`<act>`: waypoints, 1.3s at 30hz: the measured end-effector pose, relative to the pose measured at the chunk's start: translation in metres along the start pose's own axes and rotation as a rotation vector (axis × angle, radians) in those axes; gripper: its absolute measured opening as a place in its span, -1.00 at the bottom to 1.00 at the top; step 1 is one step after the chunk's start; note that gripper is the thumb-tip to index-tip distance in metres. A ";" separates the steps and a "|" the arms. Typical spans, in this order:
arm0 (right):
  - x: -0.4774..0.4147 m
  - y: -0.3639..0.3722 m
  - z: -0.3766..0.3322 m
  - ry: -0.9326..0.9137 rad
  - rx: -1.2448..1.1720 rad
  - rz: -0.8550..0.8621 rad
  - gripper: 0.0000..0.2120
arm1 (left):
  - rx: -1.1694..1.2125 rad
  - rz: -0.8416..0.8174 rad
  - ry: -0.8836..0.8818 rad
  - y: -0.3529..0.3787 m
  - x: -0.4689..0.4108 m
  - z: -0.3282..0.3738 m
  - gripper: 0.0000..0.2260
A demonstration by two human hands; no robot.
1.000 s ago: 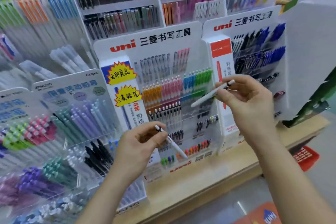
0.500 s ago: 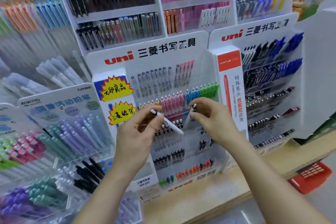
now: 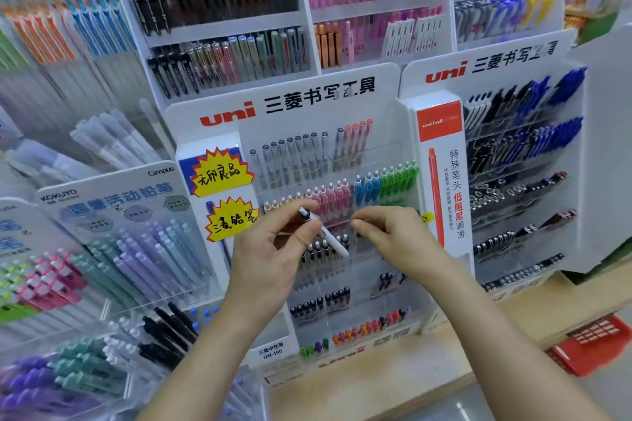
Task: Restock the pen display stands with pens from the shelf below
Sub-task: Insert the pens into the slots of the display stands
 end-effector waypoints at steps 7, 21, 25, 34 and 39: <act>-0.005 0.011 0.007 0.039 0.119 -0.028 -0.89 | -0.032 -0.031 0.011 0.006 -0.004 -0.005 -0.82; 0.023 -0.033 -0.020 -0.027 -0.260 0.153 -0.67 | -0.107 -0.070 0.185 0.026 -0.019 0.015 -0.82; 0.029 -0.042 -0.043 -0.142 -0.188 0.190 -0.62 | -0.182 -0.142 0.346 0.057 -0.016 0.036 -0.75; 0.037 -0.073 0.002 -0.014 -0.452 0.552 -0.72 | -0.724 -0.276 0.393 0.089 -0.014 -0.010 -0.73; 0.030 -0.050 0.014 0.033 -0.482 0.535 -0.77 | -0.778 -0.292 0.228 0.090 -0.017 -0.039 -0.79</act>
Point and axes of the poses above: each hand's wrist, its own x-axis away from the middle knuckle, its own y-axis out of the palm, z = x × y, the point moved 10 cm from there along -x, towards the middle knuckle, and after that the axes turned 4 degrees about z, right-handed, at the moved point
